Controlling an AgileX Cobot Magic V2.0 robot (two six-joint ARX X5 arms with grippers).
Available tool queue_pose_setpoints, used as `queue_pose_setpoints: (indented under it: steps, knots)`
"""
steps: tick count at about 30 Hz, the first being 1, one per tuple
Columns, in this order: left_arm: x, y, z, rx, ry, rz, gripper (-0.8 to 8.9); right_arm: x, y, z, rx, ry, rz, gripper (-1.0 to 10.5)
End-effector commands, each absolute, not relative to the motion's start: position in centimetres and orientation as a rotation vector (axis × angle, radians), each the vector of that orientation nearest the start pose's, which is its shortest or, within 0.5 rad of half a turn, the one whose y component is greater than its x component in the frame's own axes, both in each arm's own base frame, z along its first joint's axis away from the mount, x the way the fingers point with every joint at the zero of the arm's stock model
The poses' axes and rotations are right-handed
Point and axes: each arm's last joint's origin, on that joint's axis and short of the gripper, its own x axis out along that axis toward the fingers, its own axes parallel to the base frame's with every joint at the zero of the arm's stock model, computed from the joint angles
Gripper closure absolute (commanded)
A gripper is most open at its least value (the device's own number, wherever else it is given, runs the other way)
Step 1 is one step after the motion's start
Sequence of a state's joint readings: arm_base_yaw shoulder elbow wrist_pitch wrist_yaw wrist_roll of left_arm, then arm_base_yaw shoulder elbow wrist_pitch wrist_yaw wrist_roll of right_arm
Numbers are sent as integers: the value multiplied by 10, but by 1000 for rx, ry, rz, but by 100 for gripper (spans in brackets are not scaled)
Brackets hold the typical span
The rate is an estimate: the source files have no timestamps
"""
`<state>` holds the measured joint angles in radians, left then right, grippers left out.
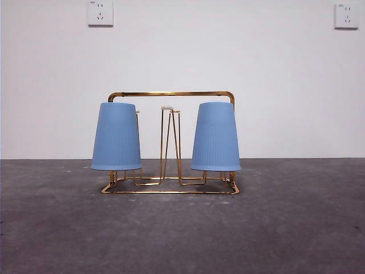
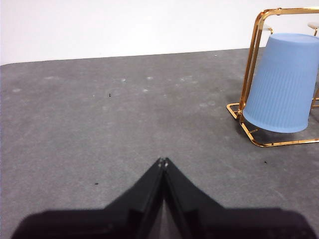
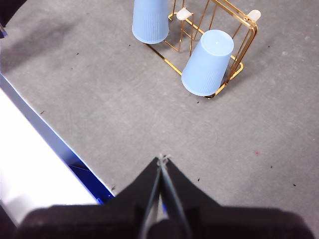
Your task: Pick up cup 1,put cup 1 in the cup rack,pick up cup 2,put cup 2 in the cup rack
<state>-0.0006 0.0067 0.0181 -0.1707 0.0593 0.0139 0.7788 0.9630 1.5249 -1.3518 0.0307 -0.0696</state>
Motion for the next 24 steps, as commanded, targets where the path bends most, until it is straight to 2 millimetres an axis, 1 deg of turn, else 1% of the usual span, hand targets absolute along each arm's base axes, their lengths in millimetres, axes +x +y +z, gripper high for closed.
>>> queue_pose_setpoints:
  steps: [1, 12, 13, 16, 17, 20, 22, 24]
  knots:
    - [96, -1, 150, -1, 163, -55, 817, 81, 79, 431, -380, 735, 726, 946]
    - [96, -1, 150, -2, 166, -55, 817, 81, 78, 432, -375, 728, 724, 946]
    - [96, -1, 150, -2, 166, -55, 817, 82, 77, 432, -378, 726, 698, 946]
    - [96, -1, 150, -1, 166, -56, 817, 78, 64, 436, -367, 684, 616, 946]
    - [96, -1, 150, -2, 166, -55, 817, 77, 59, 438, -372, 645, 598, 946]
    - [96, -1, 150, -1, 166, -56, 817, 70, 43, 450, -249, 510, 550, 946]
    - [97, -1, 149, -1, 168, -56, 817, 61, 32, 459, -146, 384, 526, 946]
    - [97, -1, 149, -2, 171, -56, 817, 50, 22, 466, -81, 255, 477, 946]
